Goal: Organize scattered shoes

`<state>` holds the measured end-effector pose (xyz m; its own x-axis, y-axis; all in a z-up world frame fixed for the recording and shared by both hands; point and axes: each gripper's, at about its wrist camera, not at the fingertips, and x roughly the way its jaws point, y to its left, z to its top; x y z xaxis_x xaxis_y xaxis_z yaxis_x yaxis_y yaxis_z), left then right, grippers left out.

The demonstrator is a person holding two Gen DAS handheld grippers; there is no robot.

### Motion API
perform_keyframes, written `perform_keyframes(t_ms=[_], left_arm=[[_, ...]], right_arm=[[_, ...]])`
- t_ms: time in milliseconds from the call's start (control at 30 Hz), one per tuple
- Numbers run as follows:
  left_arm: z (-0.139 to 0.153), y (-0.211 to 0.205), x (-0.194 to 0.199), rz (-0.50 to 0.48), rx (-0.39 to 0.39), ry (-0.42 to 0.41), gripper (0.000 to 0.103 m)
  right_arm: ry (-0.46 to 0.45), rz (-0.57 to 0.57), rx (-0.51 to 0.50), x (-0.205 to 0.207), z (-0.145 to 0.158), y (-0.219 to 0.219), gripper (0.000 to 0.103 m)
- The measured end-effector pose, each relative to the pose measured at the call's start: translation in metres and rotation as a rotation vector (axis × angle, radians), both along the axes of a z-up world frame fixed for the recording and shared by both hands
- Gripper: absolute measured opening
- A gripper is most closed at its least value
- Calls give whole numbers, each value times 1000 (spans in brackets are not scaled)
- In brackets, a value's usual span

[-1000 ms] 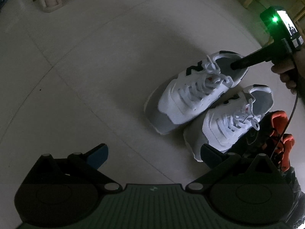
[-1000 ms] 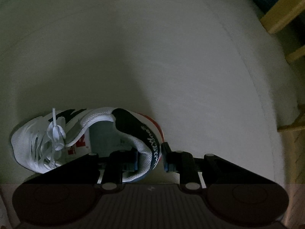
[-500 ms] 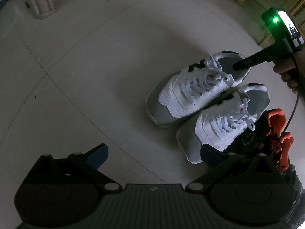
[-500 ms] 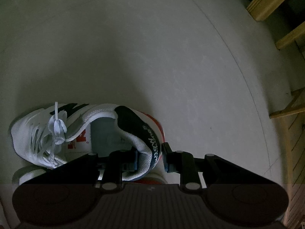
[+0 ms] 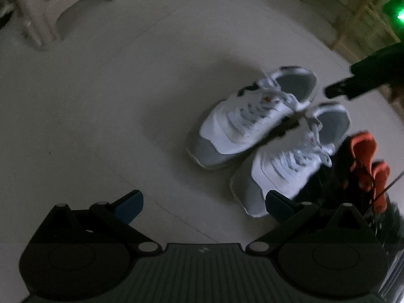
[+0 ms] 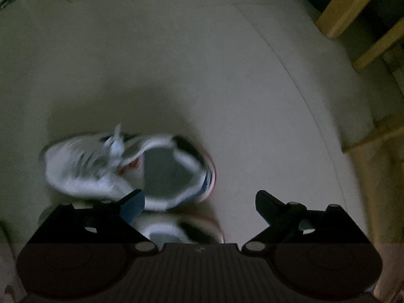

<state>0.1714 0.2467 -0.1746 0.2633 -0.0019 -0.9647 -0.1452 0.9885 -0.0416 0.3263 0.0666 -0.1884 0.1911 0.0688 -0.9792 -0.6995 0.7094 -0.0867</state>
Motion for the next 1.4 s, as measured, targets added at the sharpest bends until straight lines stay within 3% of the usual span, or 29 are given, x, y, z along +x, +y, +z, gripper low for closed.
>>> perform_keyframes(t_ms=[233, 333, 500, 733, 1000, 1133, 1267, 1400], left_arm=[[24, -56, -12, -166, -21, 95, 103], [48, -97, -4, -276, -30, 99, 103], [96, -170, 13, -388, -36, 56, 103], [143, -264, 11, -458, -44, -30, 103], [204, -342, 19, -563, -33, -124, 103], [230, -379, 21, -626, -63, -173, 103], [239, -407, 16, -680, -80, -191, 103], [233, -424, 9, -695, -94, -171, 103]], right_arm=[[42, -20, -3, -63, 64, -104, 99], [50, -97, 1, -101, 107, -185, 99], [28, -186, 8, -144, 137, -281, 99], [-45, -325, 19, -216, 185, -401, 99], [-127, -474, 48, -256, 247, -484, 99], [-170, -522, 34, -269, 270, -516, 100], [-216, -595, -31, -284, 283, -562, 101], [-226, -699, -7, -300, 292, -598, 101]])
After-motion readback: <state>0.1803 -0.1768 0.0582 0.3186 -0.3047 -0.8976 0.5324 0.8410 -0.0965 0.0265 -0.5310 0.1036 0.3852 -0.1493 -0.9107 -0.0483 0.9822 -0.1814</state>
